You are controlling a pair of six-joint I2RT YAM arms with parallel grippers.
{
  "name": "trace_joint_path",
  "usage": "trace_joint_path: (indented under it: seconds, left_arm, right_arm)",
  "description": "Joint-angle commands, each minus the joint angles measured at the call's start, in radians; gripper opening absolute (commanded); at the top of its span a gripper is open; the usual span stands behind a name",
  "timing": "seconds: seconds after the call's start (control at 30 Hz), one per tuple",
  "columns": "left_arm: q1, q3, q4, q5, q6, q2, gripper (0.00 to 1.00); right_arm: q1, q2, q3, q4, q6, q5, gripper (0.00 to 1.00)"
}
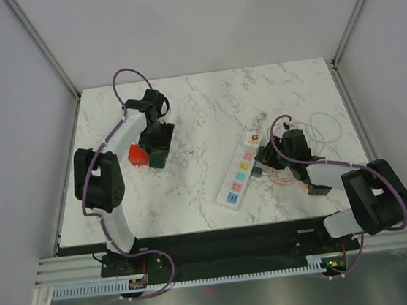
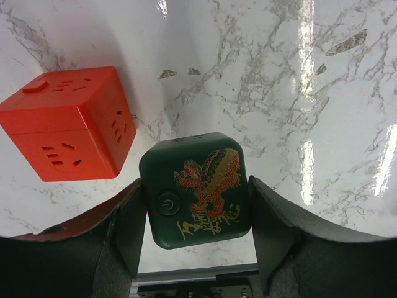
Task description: Pull the plug off the socket
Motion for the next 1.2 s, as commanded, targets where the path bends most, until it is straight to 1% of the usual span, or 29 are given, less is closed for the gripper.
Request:
trace_joint_path:
  seconds: [0.0, 0.13, 0.17, 0.27, 0.3, 0.37, 0.4, 0.43, 0.47, 0.5, 0.53, 0.57, 0.6, 0.67, 0.73, 0.77, 0.8, 0.83, 0.97, 1.03, 1.13, 1.17]
  left_arm:
    - [0.007, 0.039, -0.031, -0.024, 0.044, 0.028, 0.02]
    - [0.008, 0.061, -0.034, -0.027, 0.032, 0.108, 0.02]
    - [0.010, 0.061, -0.034, -0.027, 0.032, 0.108, 0.02]
    - [0.022, 0.095, -0.036, -0.027, 0.032, 0.149, 0.05]
    - [0.025, 0.105, -0.036, -0.026, 0.024, 0.157, 0.13]
    - [0.030, 0.115, -0.030, -0.032, 0.018, 0.162, 0.24]
    - [0.030, 0.122, -0.030, -0.046, 0.012, 0.163, 0.33]
    - [0.030, 0.127, -0.027, -0.052, 0.007, 0.169, 0.36]
    - [0.030, 0.127, -0.022, -0.058, 0.004, 0.168, 0.42]
    - [0.030, 0.130, -0.016, -0.069, 0.001, 0.166, 0.50]
    - [0.030, 0.129, -0.007, -0.076, -0.002, 0.151, 0.54]
    - [0.030, 0.125, 0.004, -0.093, -0.005, 0.140, 0.64]
    - [0.030, 0.122, 0.025, -0.096, -0.007, 0.128, 0.67]
    - [0.030, 0.121, 0.039, -0.093, -0.005, 0.094, 0.80]
    - [0.028, 0.135, 0.045, -0.089, -0.007, 0.077, 0.86]
    - [0.028, 0.139, 0.048, -0.074, -0.007, 0.059, 0.91]
    - [0.030, 0.147, 0.050, -0.067, -0.010, 0.051, 0.94]
    - [0.028, 0.150, 0.050, -0.061, -0.010, 0.042, 1.00]
    - [0.026, 0.162, 0.056, -0.063, -0.028, -0.022, 1.00]
    - [0.025, 0.164, 0.077, -0.060, -0.045, -0.079, 1.00]
    - [0.008, 0.164, 0.104, -0.011, -0.068, -0.153, 1.00]
    - [-0.001, 0.158, 0.119, 0.034, -0.071, -0.166, 0.99]
  right_arm:
    - [-0.003, 0.011, -0.010, -0.058, -0.037, 0.020, 0.41]
    - [-0.003, 0.008, -0.016, -0.055, -0.036, 0.018, 0.41]
    - [-0.003, 0.008, -0.016, -0.055, -0.037, 0.018, 0.41]
    - [-0.002, 0.004, -0.020, -0.058, -0.040, 0.017, 0.41]
    - [-0.002, 0.002, -0.020, -0.058, -0.043, 0.020, 0.41]
    - [-0.002, 0.002, -0.022, -0.056, -0.044, 0.021, 0.41]
    - [-0.002, 0.007, -0.022, -0.055, -0.044, 0.023, 0.41]
    - [-0.002, 0.010, -0.020, -0.050, -0.044, 0.021, 0.41]
    - [-0.002, 0.013, -0.020, -0.047, -0.043, 0.020, 0.41]
    - [-0.002, 0.021, -0.020, -0.042, -0.043, 0.015, 0.41]
    - [-0.002, 0.022, -0.020, -0.036, -0.041, 0.012, 0.41]
    - [-0.002, 0.028, -0.020, -0.033, -0.040, 0.012, 0.41]
    - [-0.002, 0.034, -0.022, -0.030, -0.040, 0.010, 0.41]
    - [-0.002, 0.039, -0.025, -0.024, -0.041, 0.009, 0.41]
    - [-0.003, 0.047, -0.023, -0.019, -0.041, 0.007, 0.41]
    - [-0.002, 0.050, -0.023, -0.018, -0.038, 0.004, 0.41]
    - [-0.002, 0.053, -0.022, -0.015, -0.037, 0.003, 0.41]
    - [-0.002, 0.053, -0.022, -0.012, -0.033, -0.002, 0.41]
    - [0.004, 0.045, -0.023, -0.012, -0.030, -0.002, 0.41]
    - [0.006, 0.039, -0.022, -0.018, -0.032, 0.003, 0.41]
    - [0.010, 0.031, -0.011, -0.032, -0.035, 0.007, 0.41]
    - [0.013, 0.024, -0.007, -0.038, -0.036, 0.010, 0.41]
